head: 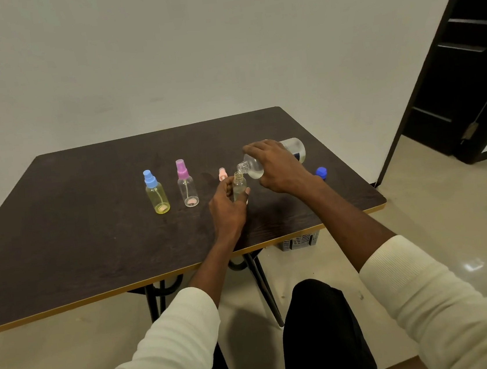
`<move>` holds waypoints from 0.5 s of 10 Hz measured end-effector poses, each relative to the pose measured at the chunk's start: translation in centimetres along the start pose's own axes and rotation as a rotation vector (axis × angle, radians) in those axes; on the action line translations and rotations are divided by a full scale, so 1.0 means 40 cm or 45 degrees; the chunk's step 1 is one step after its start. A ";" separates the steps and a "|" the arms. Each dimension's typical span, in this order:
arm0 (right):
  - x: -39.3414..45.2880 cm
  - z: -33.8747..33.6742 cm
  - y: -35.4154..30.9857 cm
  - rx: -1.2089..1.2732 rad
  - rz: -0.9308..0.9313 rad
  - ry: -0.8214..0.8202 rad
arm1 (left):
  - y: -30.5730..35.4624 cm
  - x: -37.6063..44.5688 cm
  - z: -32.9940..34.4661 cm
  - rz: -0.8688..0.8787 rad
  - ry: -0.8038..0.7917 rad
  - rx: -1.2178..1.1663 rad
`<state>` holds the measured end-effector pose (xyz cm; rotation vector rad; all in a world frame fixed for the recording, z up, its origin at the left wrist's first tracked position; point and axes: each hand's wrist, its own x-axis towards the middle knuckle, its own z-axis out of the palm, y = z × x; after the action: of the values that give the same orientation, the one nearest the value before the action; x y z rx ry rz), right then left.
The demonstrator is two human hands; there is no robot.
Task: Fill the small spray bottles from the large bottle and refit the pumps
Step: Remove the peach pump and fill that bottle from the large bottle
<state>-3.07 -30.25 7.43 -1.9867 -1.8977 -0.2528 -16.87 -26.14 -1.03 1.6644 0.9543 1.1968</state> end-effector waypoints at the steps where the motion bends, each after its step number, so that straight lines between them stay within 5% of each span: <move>1: 0.001 0.002 0.000 0.002 -0.003 -0.001 | 0.002 -0.001 0.001 -0.008 0.007 -0.016; 5: 0.002 0.001 0.001 0.013 0.002 -0.007 | -0.004 0.004 0.001 -0.020 0.006 -0.021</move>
<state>-3.01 -30.14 7.40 -1.9839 -1.8968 -0.2368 -16.80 -25.97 -1.13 1.6389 0.9562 1.1960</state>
